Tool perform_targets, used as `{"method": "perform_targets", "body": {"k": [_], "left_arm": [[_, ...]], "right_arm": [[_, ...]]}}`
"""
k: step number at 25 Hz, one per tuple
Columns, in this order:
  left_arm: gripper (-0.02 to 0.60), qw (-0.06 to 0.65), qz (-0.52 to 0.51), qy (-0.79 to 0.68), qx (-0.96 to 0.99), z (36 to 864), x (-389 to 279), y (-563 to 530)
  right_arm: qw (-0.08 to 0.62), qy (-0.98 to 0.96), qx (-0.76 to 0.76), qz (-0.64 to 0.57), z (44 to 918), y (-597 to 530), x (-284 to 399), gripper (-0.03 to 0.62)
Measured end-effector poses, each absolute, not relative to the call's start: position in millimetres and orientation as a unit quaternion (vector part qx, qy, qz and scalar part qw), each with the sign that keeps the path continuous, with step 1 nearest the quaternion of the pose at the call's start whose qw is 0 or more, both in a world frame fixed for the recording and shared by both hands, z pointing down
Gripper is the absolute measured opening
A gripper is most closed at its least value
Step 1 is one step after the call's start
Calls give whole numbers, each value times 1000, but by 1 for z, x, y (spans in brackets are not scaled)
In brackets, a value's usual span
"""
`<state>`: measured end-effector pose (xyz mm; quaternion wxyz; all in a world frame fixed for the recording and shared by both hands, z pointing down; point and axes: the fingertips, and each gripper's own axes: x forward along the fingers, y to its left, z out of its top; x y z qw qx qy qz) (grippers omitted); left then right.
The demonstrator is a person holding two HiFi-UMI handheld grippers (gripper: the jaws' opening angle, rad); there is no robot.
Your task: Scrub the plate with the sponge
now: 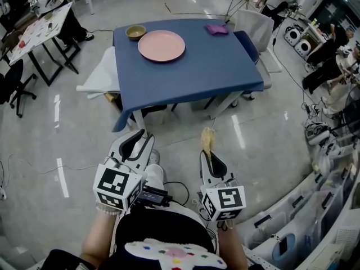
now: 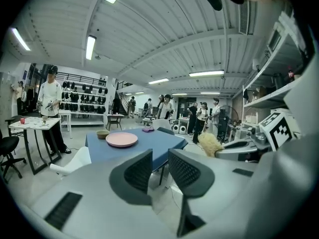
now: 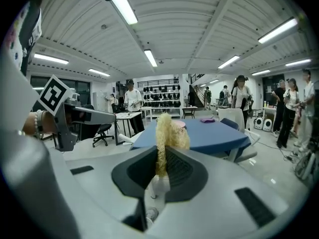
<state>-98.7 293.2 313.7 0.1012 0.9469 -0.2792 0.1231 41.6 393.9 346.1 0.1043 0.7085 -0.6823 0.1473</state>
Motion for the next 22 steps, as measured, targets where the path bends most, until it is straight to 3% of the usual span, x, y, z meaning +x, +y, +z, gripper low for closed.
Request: {"method": "perform_targets", "body": {"k": [22], "left_arm": [[98,138,125,-280,942,329,-41,39]], "right_arm": [[133,-691,689,174,357,134,89,40]]}}
